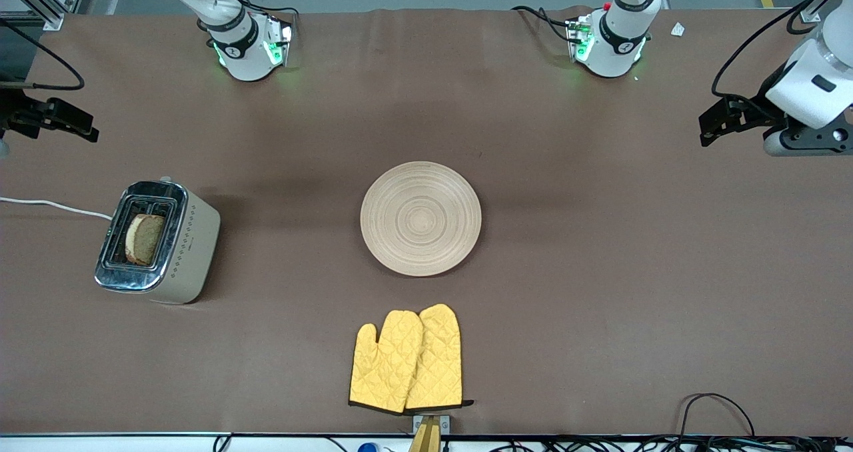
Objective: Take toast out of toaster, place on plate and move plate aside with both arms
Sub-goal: 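Move the right gripper down over the toast in the silver toaster, then grasp the toast slice with the right gripper and lift it out, then carry the toast with the right gripper over the wooden plate, then release the toast onto the plate while the left gripper reaches the plate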
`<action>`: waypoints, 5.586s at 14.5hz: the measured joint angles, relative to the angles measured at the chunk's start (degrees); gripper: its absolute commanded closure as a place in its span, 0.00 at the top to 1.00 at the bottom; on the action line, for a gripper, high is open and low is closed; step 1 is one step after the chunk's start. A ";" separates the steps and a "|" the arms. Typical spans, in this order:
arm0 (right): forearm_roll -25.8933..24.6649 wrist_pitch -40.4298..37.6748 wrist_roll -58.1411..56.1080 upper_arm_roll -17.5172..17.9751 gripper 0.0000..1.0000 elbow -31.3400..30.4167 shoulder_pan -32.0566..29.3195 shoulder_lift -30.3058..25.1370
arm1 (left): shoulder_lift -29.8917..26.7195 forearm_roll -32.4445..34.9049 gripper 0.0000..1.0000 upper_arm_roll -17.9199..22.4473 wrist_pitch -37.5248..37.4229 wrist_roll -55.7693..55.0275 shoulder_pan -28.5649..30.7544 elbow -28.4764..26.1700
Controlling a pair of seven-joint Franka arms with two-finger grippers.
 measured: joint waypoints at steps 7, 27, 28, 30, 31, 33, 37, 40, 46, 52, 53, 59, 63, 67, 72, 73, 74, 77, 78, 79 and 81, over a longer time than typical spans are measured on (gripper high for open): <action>0.00 17.85 0.00 -0.13 1.00 -11.16 -2.72 5.45 | 0.59 0.00 1.00 0.05 0.00 -0.01 0.04 0.22; 0.03 32.50 -0.01 0.55 0.03 -15.56 -3.68 14.67 | -0.11 0.00 1.00 0.16 -0.08 -1.93 0.46 1.08; 0.03 32.49 -0.01 0.55 0.02 -15.51 -3.68 14.76 | -0.11 0.00 1.00 0.16 -0.08 -1.92 0.46 1.08; 0.03 32.27 0.00 0.55 0.02 -15.32 -3.68 14.77 | -0.11 0.00 1.00 0.16 -0.09 -1.92 0.46 1.08; 0.03 31.39 0.00 0.59 0.02 -14.90 -3.68 14.77 | -0.11 0.00 1.00 0.16 -0.09 -1.92 0.46 1.08; 0.08 26.14 -0.02 1.13 0.02 -11.57 -3.60 14.35 | -0.11 0.00 1.00 0.15 -0.10 -1.92 0.46 1.08; 0.63 12.17 0.03 2.37 0.02 -0.62 -1.20 9.93 | -0.11 0.00 1.00 0.16 -0.13 -1.92 0.49 1.09; 0.96 7.33 4.01 2.55 0.00 3.33 4.28 8.37 | -0.11 0.00 1.00 0.18 -0.14 -1.92 0.52 1.09; 21.28 22.54 7.02 2.43 0.00 -8.48 8.96 11.26 | -0.11 0.00 1.00 0.18 -0.16 -1.92 0.52 1.09; 50.02 42.85 6.78 2.72 0.00 -20.80 19.65 15.90 | -0.11 0.00 1.00 0.19 -0.16 -1.92 0.53 1.09; 54.72 46.43 6.82 2.82 0.00 -21.30 23.24 17.61 | -0.11 0.00 1.00 0.19 -0.17 -1.92 0.53 1.09; 69.54 60.03 6.82 3.01 0.00 -19.45 39.33 26.35 | 0.35 -1.72 1.00 0.20 -0.22 -2.01 0.60 0.61; 69.59 58.90 0.36 1.67 0.00 -19.58 37.40 26.56 | 3.13 -6.46 1.00 0.28 0.74 -2.05 1.48 0.28; 69.60 57.89 -7.42 1.42 0.00 -21.21 33.07 27.72 | 8.85 -18.00 1.00 0.39 4.51 -0.91 4.79 -0.63; 69.60 58.12 -10.93 1.42 0.12 -25.04 32.50 27.95 | 14.33 -27.49 1.00 -0.01 12.80 5.89 4.89 -7.01; 69.60 58.19 -11.98 1.38 0.40 -26.01 31.96 27.94 | 14.70 -29.26 1.00 -0.04 14.49 8.40 4.84 -9.09; 69.61 58.18 -12.73 1.37 0.76 -26.84 31.30 27.89 | 14.92 -31.04 1.00 -0.03 15.85 10.77 4.85 -10.98; 69.76 58.13 -12.65 1.38 1.00 -27.97 30.47 27.05 | 16.62 -38.58 1.00 -0.10 19.64 18.82 4.71 -15.27; 69.81 58.12 -10.82 1.47 1.00 -28.06 30.52 26.32 | 17.74 -41.38 1.00 -0.23 21.05 21.47 4.52 -16.34; 69.81 58.10 -8.39 1.61 1.00 -28.11 30.69 25.19 | 18.92 -43.89 1.00 -0.68 22.87 23.68 4.29 -17.41; 69.81 58.07 -5.30 1.76 1.00 -28.60 31.27 22.20 | 20.88 -47.46 0.97 -3.10 27.65 26.09 4.04 -19.67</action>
